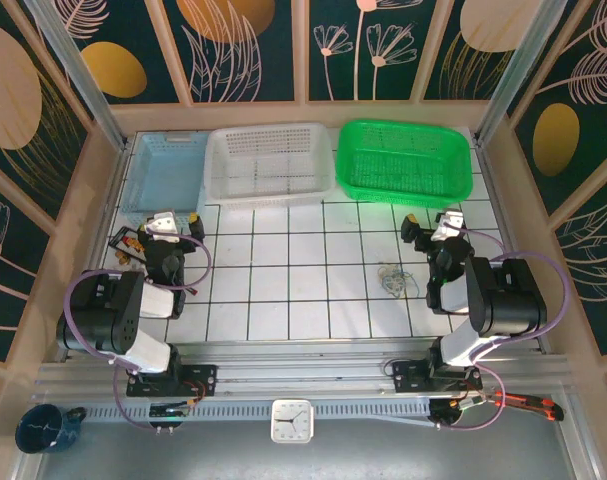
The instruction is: Untangle the cables
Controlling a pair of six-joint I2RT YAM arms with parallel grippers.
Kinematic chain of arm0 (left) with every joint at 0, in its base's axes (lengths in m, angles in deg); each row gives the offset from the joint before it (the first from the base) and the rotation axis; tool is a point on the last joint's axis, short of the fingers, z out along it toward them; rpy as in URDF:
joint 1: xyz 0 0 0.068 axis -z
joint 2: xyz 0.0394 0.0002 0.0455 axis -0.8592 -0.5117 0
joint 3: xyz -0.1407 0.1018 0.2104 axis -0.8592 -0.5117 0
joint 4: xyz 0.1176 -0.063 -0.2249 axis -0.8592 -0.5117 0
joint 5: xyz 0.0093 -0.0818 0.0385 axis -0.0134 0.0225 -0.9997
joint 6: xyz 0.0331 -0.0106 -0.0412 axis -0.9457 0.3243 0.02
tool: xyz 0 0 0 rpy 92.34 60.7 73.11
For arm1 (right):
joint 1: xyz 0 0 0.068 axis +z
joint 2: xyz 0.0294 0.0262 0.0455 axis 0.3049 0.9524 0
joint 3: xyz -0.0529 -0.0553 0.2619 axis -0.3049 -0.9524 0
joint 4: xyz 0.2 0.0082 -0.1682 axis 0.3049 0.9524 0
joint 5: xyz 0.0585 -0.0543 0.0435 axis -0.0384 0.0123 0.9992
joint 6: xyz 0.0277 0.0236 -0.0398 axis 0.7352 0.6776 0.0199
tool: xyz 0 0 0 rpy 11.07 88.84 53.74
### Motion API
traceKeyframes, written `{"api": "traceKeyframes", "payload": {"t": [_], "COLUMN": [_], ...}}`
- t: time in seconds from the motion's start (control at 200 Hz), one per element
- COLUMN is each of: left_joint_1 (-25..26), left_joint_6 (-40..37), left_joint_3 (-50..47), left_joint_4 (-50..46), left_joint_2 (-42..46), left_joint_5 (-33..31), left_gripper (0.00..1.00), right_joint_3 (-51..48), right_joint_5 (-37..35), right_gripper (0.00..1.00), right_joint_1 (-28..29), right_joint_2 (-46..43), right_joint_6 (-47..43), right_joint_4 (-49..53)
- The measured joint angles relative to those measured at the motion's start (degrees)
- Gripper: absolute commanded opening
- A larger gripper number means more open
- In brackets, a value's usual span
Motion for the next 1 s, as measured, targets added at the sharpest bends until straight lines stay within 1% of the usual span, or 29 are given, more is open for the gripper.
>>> {"api": "traceKeyframes", "payload": {"t": [0.631,0.826,1.001], "left_joint_1": [0.0,0.0,0.0], "left_joint_6": [0.0,1.2,1.6], "left_joint_3": [0.0,0.0,0.0], "left_joint_4": [0.0,0.0,0.0], "left_joint_2": [0.0,0.0,0.0], "left_joint_5": [0.0,-3.3,-4.9], "left_gripper": [0.99,0.99,0.99], "right_joint_3": [0.0,0.0,0.0], "right_joint_5": [0.0,0.0,0.2], "right_gripper": [0.99,0.99,0.99], "right_joint_1": [0.0,0.0,0.0], "right_joint_2": [0.0,0.0,0.0], "right_joint_6": [0.0,0.0,0.0], "right_joint_4": [0.0,0.0,0.0]}}
